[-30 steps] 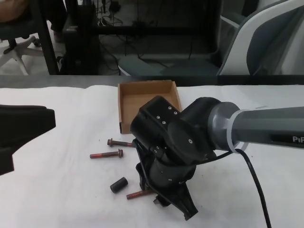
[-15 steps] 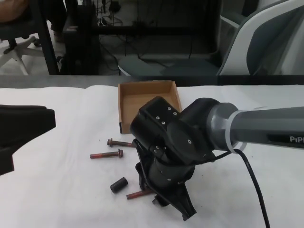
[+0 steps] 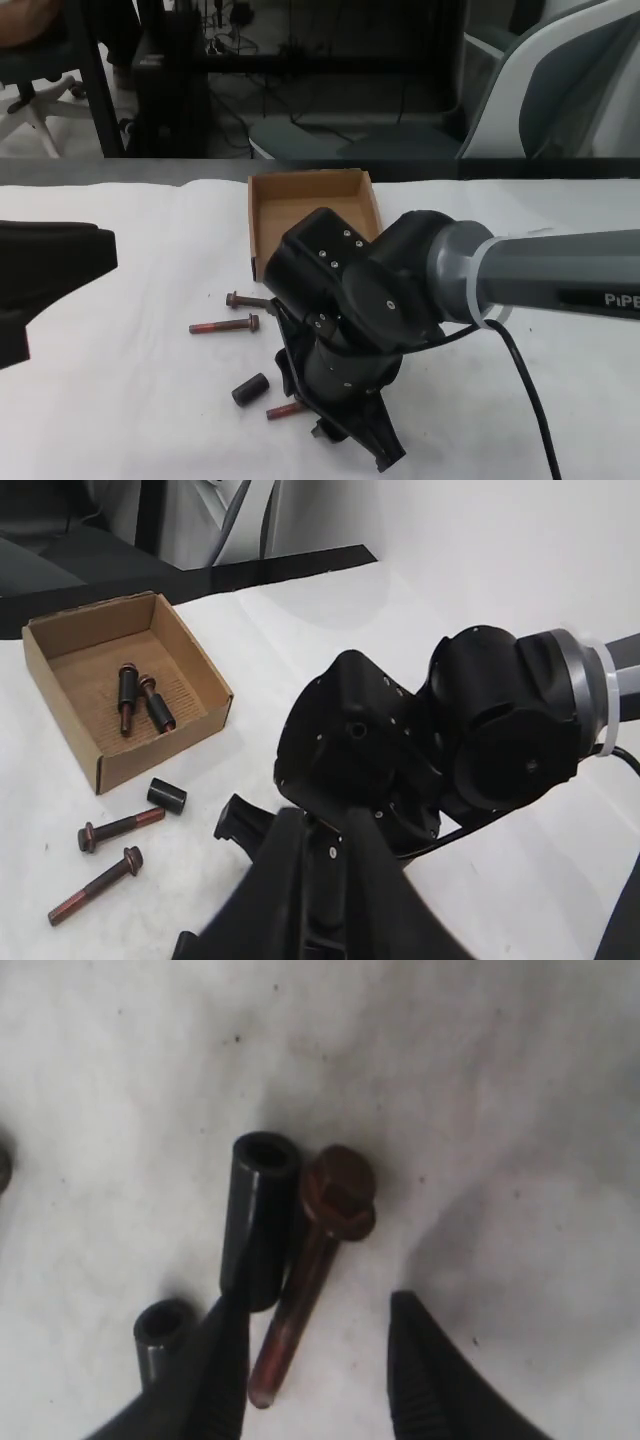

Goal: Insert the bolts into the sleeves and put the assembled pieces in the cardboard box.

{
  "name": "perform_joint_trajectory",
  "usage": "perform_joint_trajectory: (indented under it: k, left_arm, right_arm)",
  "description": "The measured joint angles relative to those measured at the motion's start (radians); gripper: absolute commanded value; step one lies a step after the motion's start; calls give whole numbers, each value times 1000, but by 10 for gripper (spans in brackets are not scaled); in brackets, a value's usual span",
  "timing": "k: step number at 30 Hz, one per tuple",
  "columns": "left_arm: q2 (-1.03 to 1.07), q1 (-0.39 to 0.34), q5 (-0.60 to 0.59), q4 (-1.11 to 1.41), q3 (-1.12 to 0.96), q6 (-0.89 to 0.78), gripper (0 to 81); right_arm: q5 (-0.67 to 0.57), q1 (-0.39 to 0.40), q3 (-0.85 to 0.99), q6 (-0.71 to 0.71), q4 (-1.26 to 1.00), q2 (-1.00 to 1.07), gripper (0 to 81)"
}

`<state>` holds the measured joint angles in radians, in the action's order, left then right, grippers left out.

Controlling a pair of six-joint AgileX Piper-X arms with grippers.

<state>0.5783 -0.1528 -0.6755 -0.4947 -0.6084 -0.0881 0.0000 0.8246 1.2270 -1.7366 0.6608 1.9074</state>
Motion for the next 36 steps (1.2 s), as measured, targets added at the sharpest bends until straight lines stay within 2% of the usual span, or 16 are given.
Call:
perform_joint_trajectory:
  k: [13,30,36]
  left_arm:
    - [0,0,0,0,0,0,157]
    - [0,0,0,0,0,0,157]
    - [0,0,0,0,0,0,157]
  right_arm:
    - [31,12,1,-11,74,-24,444]
    - [31,-2,1,-24,29,-8,440]
    - [27,-19,5,-26,-18,5,258]
